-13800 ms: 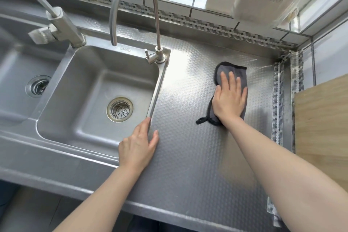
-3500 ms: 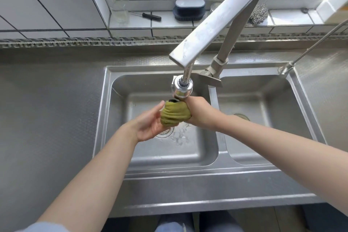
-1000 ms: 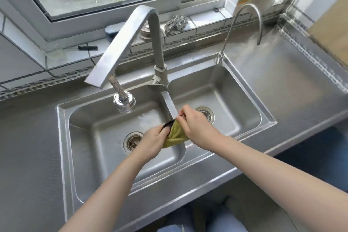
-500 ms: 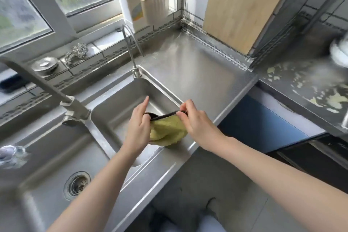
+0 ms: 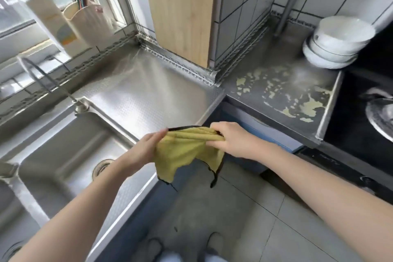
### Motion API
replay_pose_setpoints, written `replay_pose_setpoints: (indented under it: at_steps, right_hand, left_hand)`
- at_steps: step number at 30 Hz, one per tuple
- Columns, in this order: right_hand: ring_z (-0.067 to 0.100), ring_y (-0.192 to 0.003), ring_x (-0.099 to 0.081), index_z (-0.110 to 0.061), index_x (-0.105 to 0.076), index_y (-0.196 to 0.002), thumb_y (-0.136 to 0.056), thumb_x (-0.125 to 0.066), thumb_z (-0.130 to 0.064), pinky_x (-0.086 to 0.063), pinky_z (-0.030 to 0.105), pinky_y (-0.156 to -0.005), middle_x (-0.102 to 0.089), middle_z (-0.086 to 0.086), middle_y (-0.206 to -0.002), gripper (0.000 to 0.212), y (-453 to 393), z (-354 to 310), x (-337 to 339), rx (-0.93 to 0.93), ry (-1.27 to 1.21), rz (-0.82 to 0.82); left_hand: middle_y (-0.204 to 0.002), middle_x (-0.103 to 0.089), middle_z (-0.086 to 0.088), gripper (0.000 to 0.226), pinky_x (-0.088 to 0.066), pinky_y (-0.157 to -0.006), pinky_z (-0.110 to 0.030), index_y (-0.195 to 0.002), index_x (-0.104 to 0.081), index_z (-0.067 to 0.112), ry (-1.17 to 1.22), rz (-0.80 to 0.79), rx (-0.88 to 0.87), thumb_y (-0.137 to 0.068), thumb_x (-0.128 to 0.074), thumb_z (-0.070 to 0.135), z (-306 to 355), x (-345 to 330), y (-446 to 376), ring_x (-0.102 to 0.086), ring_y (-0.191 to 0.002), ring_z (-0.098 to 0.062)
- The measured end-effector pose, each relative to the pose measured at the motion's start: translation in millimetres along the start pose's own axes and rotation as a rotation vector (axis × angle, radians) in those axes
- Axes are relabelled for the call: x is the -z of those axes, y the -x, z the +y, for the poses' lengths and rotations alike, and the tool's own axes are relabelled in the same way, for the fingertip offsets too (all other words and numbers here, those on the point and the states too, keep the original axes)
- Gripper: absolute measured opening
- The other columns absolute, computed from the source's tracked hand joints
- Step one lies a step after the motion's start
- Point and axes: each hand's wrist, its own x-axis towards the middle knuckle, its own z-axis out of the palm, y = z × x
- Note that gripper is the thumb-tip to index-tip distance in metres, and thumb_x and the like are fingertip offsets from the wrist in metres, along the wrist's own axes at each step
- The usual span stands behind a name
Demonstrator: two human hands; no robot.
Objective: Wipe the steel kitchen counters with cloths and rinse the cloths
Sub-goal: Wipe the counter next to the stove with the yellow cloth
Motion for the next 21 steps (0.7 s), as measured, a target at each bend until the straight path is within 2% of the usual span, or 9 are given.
replay_pose_setpoints:
  at_steps: [3,5,7,10,11,13,16,19,21]
  right_hand:
    - [0.015,-0.072,-0.052,-0.022,-0.049,-0.082,-0.092,-0.063,-0.039,-0.035,0.028,-0.057,-0.055,-0.004,-0.077,0.023,3.2,38.4,22.2,-0.123,-0.071,0.130]
    - [0.016,-0.081,-0.054,-0.018,-0.051,-0.098,-0.089,-0.068,-0.037,-0.040,0.027,-0.063,-0.058,-0.002,-0.088,0.027,2.2,59.9,36.2,-0.203,-0.131,0.221]
    - [0.016,-0.099,-0.057,-0.022,-0.044,-0.115,-0.085,-0.072,-0.037,-0.049,0.033,-0.080,-0.057,-0.002,-0.112,0.043,1.0,76.1,48.2,-0.289,-0.242,0.257]
    - [0.013,-0.121,-0.046,-0.031,-0.035,-0.134,-0.089,-0.069,-0.036,-0.045,0.037,-0.096,-0.038,-0.009,-0.139,0.057,-1.7,95.5,63.3,-0.369,-0.346,0.269]
    - [0.012,-0.123,-0.044,-0.032,-0.036,-0.136,-0.091,-0.068,-0.034,-0.043,0.036,-0.098,-0.037,-0.011,-0.142,0.055,-5.6,103.1,70.2,-0.358,-0.387,0.277]
    - [0.012,-0.124,-0.049,-0.028,-0.051,-0.130,-0.093,-0.065,-0.028,-0.042,0.028,-0.096,-0.048,-0.012,-0.136,0.040,-14.9,117.0,81.6,-0.308,-0.415,0.266]
    - [0.006,-0.104,-0.056,-0.026,-0.068,-0.110,-0.090,-0.068,-0.027,-0.039,0.009,-0.073,-0.062,-0.012,-0.112,0.020,-28.3,131.8,94.3,-0.322,-0.328,0.215]
    - [-0.001,-0.084,-0.057,-0.022,-0.068,-0.112,-0.086,-0.072,-0.018,-0.041,0.005,-0.057,-0.063,-0.008,-0.102,0.027,-44.7,147.9,107.4,-0.375,-0.253,0.249]
    - [0.008,-0.086,-0.056,-0.018,-0.067,-0.114,-0.083,-0.071,-0.014,-0.039,0.009,-0.060,-0.062,-0.003,-0.103,0.031,-53.4,156.6,114.3,-0.400,-0.155,0.276]
  left_hand:
    - [-0.086,-0.071,-0.004,0.042,-0.057,-0.073,-0.042,-0.086,-0.052,0.016,0.002,-0.019,-0.012,-0.068,-0.086,0.032,4.1,-12.9,-23.7,-0.068,-0.079,-0.024]
    - [-0.084,-0.068,-0.006,0.040,-0.058,-0.074,-0.045,-0.087,-0.051,0.017,0.093,-0.001,-0.044,-0.067,-0.085,0.014,6.5,-17.0,-39.5,-0.066,-0.078,-0.028]
    - [-0.093,-0.064,-0.013,0.034,-0.058,-0.074,-0.047,-0.093,-0.055,0.015,0.195,0.034,-0.080,-0.072,-0.080,0.005,13.4,-20.2,-55.6,-0.067,-0.081,-0.031]
    - [-0.100,-0.057,-0.016,0.032,-0.058,-0.068,-0.041,-0.104,-0.063,0.020,0.213,0.149,-0.089,-0.082,-0.071,-0.003,28.8,-28.3,-84.2,-0.069,-0.077,-0.024]
    - [-0.101,-0.056,-0.015,0.036,-0.058,-0.066,-0.038,-0.107,-0.066,0.024,0.192,0.179,-0.082,-0.083,-0.070,-0.003,36.1,-30.9,-97.6,-0.069,-0.075,-0.022]
    - [-0.104,-0.053,-0.013,0.039,-0.057,-0.064,-0.033,-0.111,-0.067,0.028,0.142,0.196,-0.060,-0.085,-0.068,-0.001,50.2,-34.9,-121.4,-0.067,-0.075,-0.019]
    - [-0.111,-0.048,-0.012,0.030,-0.057,-0.067,-0.033,-0.112,-0.070,0.024,0.090,0.157,-0.053,-0.088,-0.067,0.006,70.2,-38.1,-151.2,-0.064,-0.080,-0.020]
    - [-0.121,-0.055,-0.008,0.026,-0.059,-0.081,-0.044,-0.104,-0.074,0.026,-0.094,0.097,-0.019,-0.078,-0.077,0.032,92.5,-42.3,-178.9,-0.067,-0.095,-0.029]
    - [-0.115,-0.060,0.001,0.041,-0.056,-0.081,-0.036,-0.104,-0.074,0.027,-0.360,0.062,-0.048,-0.068,-0.081,0.047,103.6,-46.9,-193.9,-0.065,-0.099,-0.022]
